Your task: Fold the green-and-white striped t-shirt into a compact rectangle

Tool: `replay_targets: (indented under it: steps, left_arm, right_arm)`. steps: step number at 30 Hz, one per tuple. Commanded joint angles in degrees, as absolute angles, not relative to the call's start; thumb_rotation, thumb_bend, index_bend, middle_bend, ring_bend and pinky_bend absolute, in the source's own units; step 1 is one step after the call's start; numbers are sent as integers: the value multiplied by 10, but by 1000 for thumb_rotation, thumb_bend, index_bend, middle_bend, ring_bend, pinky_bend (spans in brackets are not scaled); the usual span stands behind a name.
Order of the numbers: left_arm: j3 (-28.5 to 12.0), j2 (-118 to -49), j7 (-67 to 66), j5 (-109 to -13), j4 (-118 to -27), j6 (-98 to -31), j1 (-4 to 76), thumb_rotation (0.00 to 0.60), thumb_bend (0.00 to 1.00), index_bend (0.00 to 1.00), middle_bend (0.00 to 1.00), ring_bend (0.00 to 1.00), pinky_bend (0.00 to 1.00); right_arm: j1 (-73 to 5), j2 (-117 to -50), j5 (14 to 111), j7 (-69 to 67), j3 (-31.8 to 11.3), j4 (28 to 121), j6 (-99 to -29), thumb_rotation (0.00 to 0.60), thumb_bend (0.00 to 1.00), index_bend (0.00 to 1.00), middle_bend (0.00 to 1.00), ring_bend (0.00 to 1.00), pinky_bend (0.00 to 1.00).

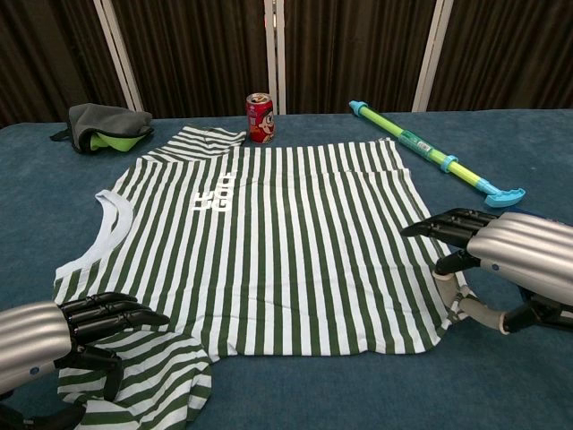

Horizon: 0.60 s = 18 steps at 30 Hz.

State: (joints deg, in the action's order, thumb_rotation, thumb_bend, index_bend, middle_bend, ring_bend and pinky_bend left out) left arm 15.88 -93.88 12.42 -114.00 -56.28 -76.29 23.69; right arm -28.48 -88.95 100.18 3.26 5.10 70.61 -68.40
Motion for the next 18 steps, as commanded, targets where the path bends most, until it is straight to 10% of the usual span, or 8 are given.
replay_targets:
  steps: [1,18]
  left_arm:
    - [160,-939,127,-1137,-565,-762,237,600,515,503,0,0,0]
    - [174,-916,152,-1139,-602,-806,233,600,563,811,0,0,0]
  right_arm:
    - [-285,-889,1002,33,51,707,-684,600,456,725,52,0,0]
    - [-302,-875,1037,-17,71,702,-693,600,456,725,74,0,0]
